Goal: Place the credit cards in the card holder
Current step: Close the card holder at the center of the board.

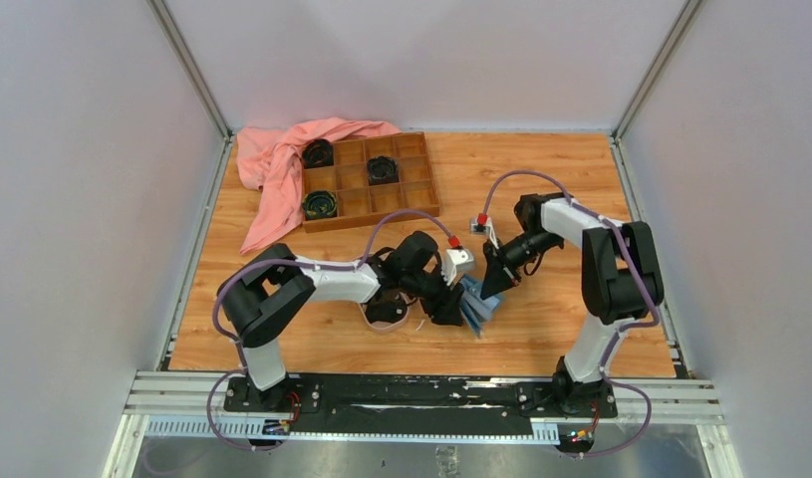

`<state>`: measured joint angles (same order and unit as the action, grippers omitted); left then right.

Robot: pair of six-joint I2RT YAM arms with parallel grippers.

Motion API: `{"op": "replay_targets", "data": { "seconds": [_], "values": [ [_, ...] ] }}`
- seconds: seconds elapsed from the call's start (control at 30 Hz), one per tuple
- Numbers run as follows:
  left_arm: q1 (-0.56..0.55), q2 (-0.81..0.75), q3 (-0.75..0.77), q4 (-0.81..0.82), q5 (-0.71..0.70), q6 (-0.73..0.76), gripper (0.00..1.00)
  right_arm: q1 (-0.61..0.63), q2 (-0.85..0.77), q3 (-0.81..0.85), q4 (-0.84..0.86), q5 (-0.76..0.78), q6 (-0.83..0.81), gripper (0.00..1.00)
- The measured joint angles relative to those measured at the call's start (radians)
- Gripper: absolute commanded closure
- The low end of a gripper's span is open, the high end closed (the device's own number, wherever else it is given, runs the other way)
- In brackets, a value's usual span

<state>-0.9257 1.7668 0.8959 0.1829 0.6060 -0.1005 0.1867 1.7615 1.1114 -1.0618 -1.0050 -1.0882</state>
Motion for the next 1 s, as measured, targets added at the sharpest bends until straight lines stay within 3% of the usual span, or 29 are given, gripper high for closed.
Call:
{"op": "replay_targets", "data": {
  "seconds": [0.2,0.4,0.5,0.57,0.83,1.0],
  "values": [
    [0.024,0.045,0.002,0.004,-0.12,-0.162,0.44,0.016,0.067,0.027,-0.032,0.011,0.058,0.74],
    [0.024,0.09,0.037,0.04,-0.166,-0.289,0.45,0.017,0.066,0.049,-0.027,0.05,0.118,0.4],
    [0.024,0.107,0.055,0.051,-0.177,-0.324,0.46,0.017,0.051,0.05,0.002,0.09,0.146,0.33],
    [0.027,0.114,0.06,0.056,-0.183,-0.341,0.46,0.016,0.034,0.051,0.024,0.117,0.156,0.16],
    [0.034,0.15,0.097,0.069,-0.181,-0.367,0.46,-0.014,-0.039,0.053,0.101,0.196,0.128,0.02],
    [0.043,0.175,0.127,0.076,-0.18,-0.378,0.47,-0.064,-0.145,0.014,0.153,0.192,-0.026,0.0]
  ]
}}
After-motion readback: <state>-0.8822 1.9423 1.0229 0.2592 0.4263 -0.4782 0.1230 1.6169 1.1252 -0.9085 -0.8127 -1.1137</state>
